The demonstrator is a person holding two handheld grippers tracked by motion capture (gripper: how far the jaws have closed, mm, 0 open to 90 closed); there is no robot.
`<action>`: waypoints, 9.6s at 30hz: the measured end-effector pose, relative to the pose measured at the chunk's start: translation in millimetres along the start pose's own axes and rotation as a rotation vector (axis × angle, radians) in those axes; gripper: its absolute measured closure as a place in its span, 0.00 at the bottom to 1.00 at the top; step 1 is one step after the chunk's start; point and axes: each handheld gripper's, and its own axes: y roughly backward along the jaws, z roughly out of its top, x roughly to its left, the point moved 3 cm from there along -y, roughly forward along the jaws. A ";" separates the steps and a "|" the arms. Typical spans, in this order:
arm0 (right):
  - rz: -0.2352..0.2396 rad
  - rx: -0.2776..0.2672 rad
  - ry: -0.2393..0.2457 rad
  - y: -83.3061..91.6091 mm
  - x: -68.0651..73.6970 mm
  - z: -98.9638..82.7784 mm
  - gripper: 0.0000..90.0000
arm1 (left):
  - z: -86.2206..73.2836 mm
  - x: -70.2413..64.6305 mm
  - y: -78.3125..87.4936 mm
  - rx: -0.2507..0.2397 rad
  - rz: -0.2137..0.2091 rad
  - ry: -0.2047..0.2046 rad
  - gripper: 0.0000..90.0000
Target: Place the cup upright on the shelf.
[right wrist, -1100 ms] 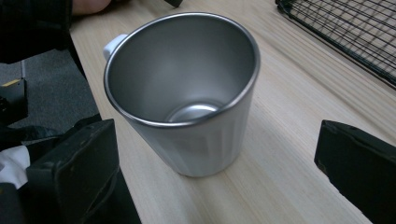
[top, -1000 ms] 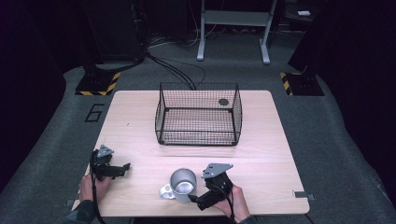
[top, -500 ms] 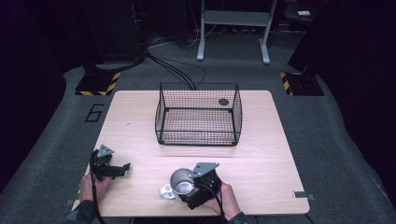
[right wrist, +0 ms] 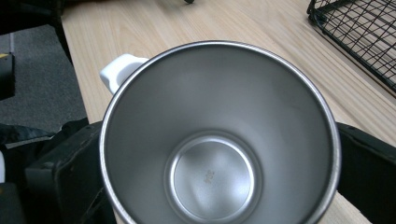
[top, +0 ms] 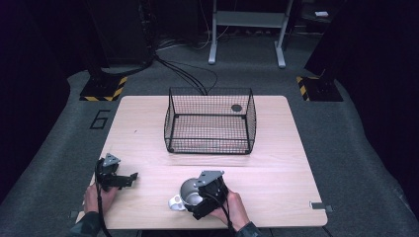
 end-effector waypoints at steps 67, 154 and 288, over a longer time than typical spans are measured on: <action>-0.258 -0.086 -0.139 65.3 -59.6 -3.9 0.07 | 0.0 0.1 0.0 0.000 0.002 -0.001 0.00; -0.317 -0.124 -0.276 117.8 -168.9 73.5 0.07 | 1.7 1.4 -1.8 0.001 -0.002 -0.002 0.00; -0.272 0.182 -0.432 -26.5 -233.0 86.2 0.00 | 1.7 1.4 -1.9 0.000 -0.002 -0.001 0.00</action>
